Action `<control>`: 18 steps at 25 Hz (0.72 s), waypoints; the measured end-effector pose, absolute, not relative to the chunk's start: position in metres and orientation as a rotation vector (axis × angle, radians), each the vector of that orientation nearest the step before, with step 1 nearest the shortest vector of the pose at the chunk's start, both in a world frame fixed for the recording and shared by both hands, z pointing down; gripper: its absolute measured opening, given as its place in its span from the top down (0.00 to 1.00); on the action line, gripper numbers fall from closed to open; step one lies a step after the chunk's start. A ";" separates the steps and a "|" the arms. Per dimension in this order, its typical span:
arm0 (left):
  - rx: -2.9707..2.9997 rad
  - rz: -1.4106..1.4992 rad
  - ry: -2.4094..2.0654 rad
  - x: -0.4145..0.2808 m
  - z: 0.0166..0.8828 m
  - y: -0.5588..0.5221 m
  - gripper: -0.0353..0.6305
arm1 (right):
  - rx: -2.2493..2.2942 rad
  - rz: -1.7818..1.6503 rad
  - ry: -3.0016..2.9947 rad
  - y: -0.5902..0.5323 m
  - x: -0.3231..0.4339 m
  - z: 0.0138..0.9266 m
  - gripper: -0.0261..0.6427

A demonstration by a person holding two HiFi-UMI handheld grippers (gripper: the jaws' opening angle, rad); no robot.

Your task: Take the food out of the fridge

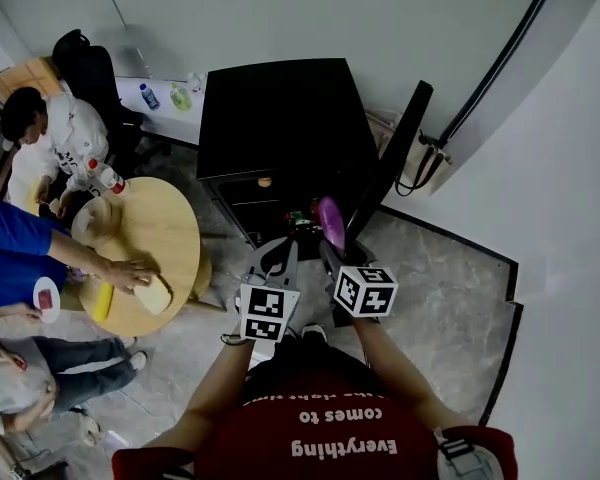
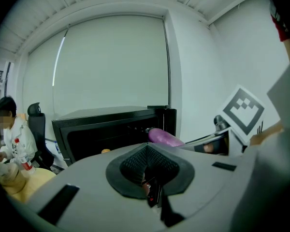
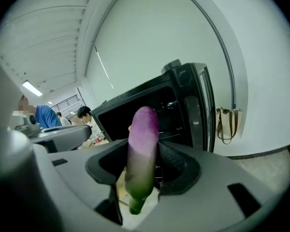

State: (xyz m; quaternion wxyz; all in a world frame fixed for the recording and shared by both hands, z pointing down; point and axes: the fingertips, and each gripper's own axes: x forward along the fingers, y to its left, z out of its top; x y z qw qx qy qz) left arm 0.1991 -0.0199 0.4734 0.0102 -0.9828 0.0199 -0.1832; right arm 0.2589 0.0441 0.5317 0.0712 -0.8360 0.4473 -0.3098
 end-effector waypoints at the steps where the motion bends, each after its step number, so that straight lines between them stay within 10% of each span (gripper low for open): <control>1: -3.066 -0.572 0.060 0.199 0.473 -0.018 0.94 | -2.515 -0.921 1.356 0.047 0.254 0.528 0.67; 18: -3.062 -0.518 0.401 0.138 0.455 -0.069 0.94 | -2.389 -0.795 1.752 -0.027 0.184 0.488 0.67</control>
